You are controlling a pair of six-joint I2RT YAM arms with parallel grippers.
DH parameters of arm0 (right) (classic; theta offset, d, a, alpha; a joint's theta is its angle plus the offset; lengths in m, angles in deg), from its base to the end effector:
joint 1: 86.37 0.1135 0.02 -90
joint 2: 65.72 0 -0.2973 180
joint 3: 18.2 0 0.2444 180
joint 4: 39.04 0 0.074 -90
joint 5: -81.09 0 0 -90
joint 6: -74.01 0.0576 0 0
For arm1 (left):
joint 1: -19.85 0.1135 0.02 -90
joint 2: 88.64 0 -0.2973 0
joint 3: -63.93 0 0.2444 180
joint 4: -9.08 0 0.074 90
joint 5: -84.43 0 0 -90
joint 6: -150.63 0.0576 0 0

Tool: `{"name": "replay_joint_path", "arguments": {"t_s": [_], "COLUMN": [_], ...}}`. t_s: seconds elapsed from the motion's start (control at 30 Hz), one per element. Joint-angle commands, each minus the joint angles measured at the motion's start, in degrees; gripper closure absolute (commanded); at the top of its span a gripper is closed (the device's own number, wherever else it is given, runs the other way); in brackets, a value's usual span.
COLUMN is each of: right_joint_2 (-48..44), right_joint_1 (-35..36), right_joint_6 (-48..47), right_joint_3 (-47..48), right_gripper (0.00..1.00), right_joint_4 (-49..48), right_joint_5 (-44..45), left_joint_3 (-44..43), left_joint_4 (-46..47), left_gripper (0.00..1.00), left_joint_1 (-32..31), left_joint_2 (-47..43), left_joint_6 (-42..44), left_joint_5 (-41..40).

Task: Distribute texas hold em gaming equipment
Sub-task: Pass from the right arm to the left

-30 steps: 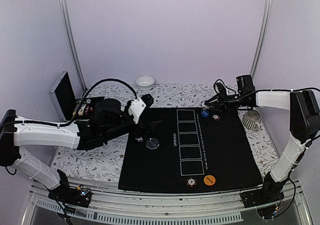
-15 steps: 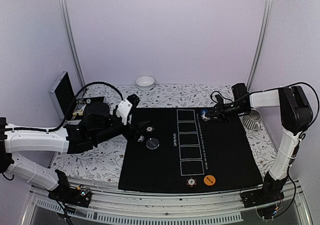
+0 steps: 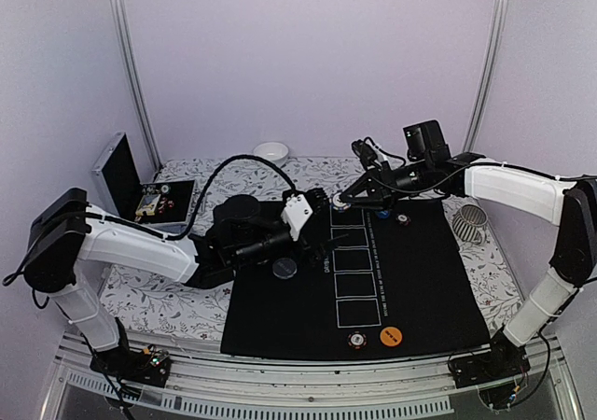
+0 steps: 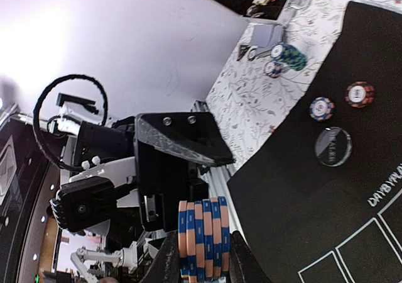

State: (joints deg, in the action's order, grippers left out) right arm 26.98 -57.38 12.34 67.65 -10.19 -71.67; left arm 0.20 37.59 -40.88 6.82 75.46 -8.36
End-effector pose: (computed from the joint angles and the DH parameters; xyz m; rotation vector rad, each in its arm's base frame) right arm 0.2885 0.2184 0.3228 -0.7073 2.2163 1.7344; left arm 0.1919 -0.3366 0.2735 0.9853 1.3334 -0.5738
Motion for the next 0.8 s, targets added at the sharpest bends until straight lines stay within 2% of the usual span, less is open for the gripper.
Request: {"name": "replay_joint_path", "arguments": {"t_s": [0.0, 0.07, 0.23, 0.37, 0.47, 0.6, 0.67, 0.77], "right_joint_2": [-1.30, -1.41, -2.19, -2.59, -2.49, -1.84, -1.74, -1.54], "right_joint_1": [2.77, 3.24, 4.93, 5.11, 5.11, 5.11, 5.06, 5.11], "right_joint_6": [3.82, 4.28, 5.65, 6.48, 6.60, 6.64, 6.64, 6.72], "right_joint_3": [2.02, 2.04, 1.82, 1.50, 1.50, 1.79, 1.84, 1.77], "right_gripper": [0.98, 0.98, 0.98, 0.98, 0.98, 0.98, 0.98, 0.98], "right_joint_4": [-3.28, -3.44, -4.92, -5.56, -5.81, -5.78, -5.80, -5.76], "right_joint_5": [-3.08, -2.56, -2.03, -2.11, -2.17, -2.29, -2.05, -1.78], "left_joint_3": [-2.52, -2.58, -3.72, -2.85, -2.40, -2.10, -1.99, -2.23], "left_joint_4": [6.44, 7.19, 5.30, 4.98, 5.00, 5.02, 5.22, 5.23], "left_gripper": [0.04, 0.09, 0.31, 0.33, 0.44, 0.52, 0.61, 0.82], "left_joint_1": [-0.90, -0.96, -0.97, -1.02, -1.00, -1.05, -1.01, -0.98], "left_joint_2": [0.51, 0.52, 1.35, 1.19, 0.73, 0.11, 0.08, 0.29], "left_joint_6": [2.94, 3.31, 3.92, 4.07, 4.53, 4.61, 4.75, 5.03], "left_joint_5": [1.07, 0.30, -0.74, -1.80, -2.87, -2.66, -2.29, -2.30]}}
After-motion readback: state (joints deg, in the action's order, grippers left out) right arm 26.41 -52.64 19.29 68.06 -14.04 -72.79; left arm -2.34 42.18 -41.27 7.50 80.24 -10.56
